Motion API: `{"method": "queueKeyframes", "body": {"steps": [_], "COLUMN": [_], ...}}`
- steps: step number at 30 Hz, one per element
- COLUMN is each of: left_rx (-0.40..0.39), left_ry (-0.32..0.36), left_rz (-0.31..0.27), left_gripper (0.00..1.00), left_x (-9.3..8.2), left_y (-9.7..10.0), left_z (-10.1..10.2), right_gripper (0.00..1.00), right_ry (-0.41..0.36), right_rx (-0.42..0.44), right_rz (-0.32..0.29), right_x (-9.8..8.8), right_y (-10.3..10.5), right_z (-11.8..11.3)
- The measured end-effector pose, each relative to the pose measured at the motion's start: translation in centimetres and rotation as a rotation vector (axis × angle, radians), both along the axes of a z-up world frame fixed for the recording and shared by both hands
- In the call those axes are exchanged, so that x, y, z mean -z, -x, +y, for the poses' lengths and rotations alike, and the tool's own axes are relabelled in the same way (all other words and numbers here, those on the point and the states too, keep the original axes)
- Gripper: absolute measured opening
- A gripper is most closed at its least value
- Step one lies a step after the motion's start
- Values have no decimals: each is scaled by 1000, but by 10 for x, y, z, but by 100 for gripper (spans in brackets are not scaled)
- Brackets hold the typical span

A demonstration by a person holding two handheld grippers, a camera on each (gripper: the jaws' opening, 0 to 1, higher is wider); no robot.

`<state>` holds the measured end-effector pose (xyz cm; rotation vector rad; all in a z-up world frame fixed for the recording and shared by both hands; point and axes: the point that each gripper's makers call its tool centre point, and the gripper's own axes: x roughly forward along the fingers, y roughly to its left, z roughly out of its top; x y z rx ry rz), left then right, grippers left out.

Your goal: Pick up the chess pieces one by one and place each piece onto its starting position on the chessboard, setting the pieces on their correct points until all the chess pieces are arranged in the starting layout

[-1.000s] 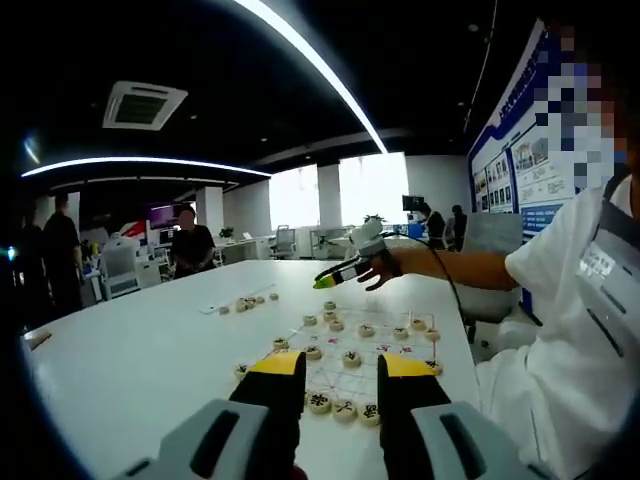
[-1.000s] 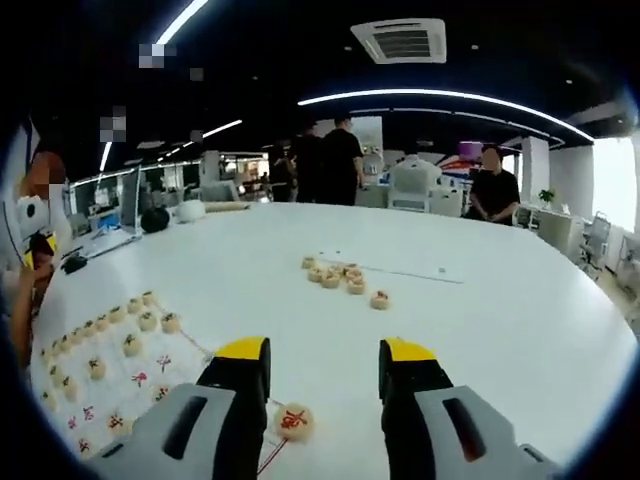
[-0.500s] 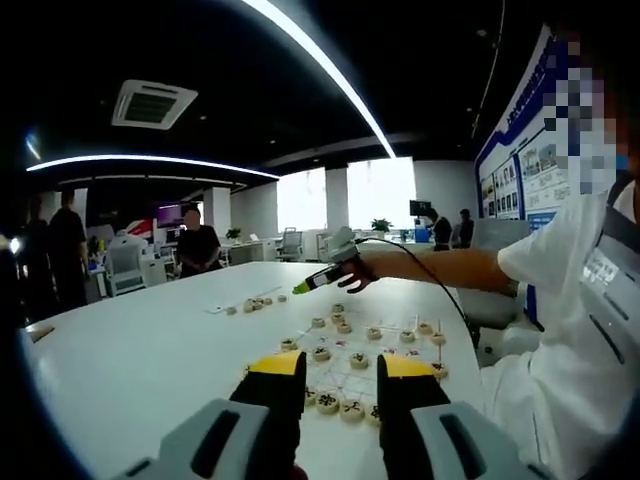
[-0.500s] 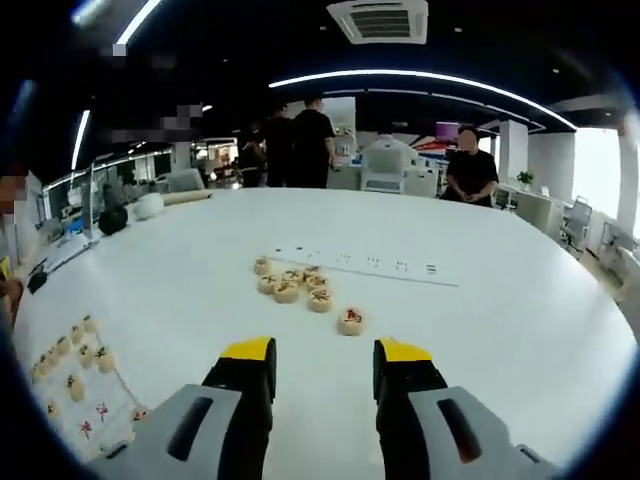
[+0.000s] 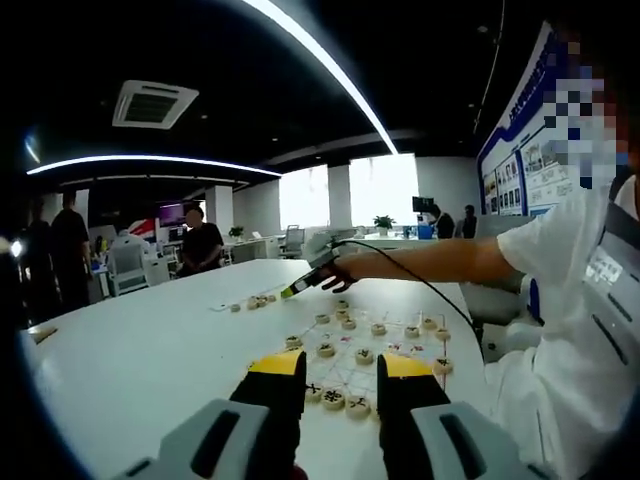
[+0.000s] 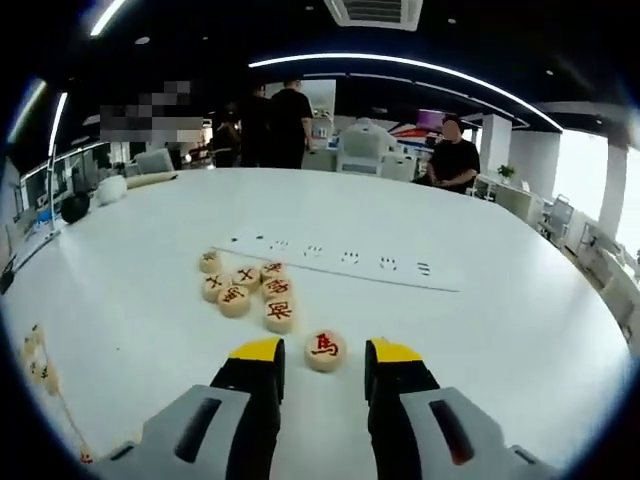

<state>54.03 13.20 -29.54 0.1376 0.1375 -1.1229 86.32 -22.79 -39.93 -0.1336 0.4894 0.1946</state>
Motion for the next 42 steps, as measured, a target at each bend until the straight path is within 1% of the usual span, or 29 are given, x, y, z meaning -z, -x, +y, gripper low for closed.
{"method": "queueKeyframes", "body": {"steps": [2, 3, 4, 8, 11, 16, 17, 20, 21, 23, 26, 29, 31, 34, 35, 37, 39, 42], "left_rx": [-1, -1, -1, -3, -5, -2, -2, -2, -2, 0, 6, 8, 7, 12, 13, 14, 14, 16], "left_ry": [0, -1, -1, 3, 7, 6, 6, 6, 3, 1, 5, 2, 1, 1, 3, 3, 0, -4], "left_rz": [-2, -4, -4, -4, -4, -3, -3, 1, 1, 0, -4, -5, -5, -7, -6, -7, -6, -6], "left_gripper": [30, 30, 30, 30, 30, 30, 30, 30, 30, 30, 30, 30, 30, 30, 30, 30, 30, 30], "left_x": [0, 0, -1, -1, -2, -2, -2, -2, -2, -2, -4, -4, -4, -4, -5, -5, -4, -3], "left_y": [0, 1, 1, 0, -1, -1, -1, 0, 0, 1, 3, 3, 3, 4, 4, 5, 5, 5], "left_z": [0, 0, 0, 2, 3, 3, 3, 1, 1, 0, -1, -2, -3, -4, -4, -5, -6, -6], "right_gripper": [25, 21, 19, 19, 19, 19, 19, 19, 19, 19, 19, 19, 19, 19, 19, 19, 19, 19], "right_ry": [26, 18, 18, 11, 6, -13, -19, -115, -136, -137, -139, -158, -169, -154, -140, -124, -112, -104], "right_rx": [4, 8, 10, -4, -26, -61, -71, -84, -89, -103, -135, -174, -192, -234, -254, -263, -275, -299], "right_rz": [19, 11, 17, 15, 4, -15, -19, -64, -68, -65, -46, -40, -50, -36, -30, -28, -33, -18], "right_x": [6, 5, 5, 2, -7, -26, -30, -51, -53, -57, -57, -56, -56, -48, -44, -42, -41, -35], "right_y": [0, -1, -1, 1, 7, 27, 37, 58, 74, 96, 124, 161, 163, 190, 204, 215, 222, 230], "right_z": [-1, -1, -2, 0, 2, 2, 4, 4, 8, 5, 4, 13, 11, 13, 17, 15, 15, 20]}}
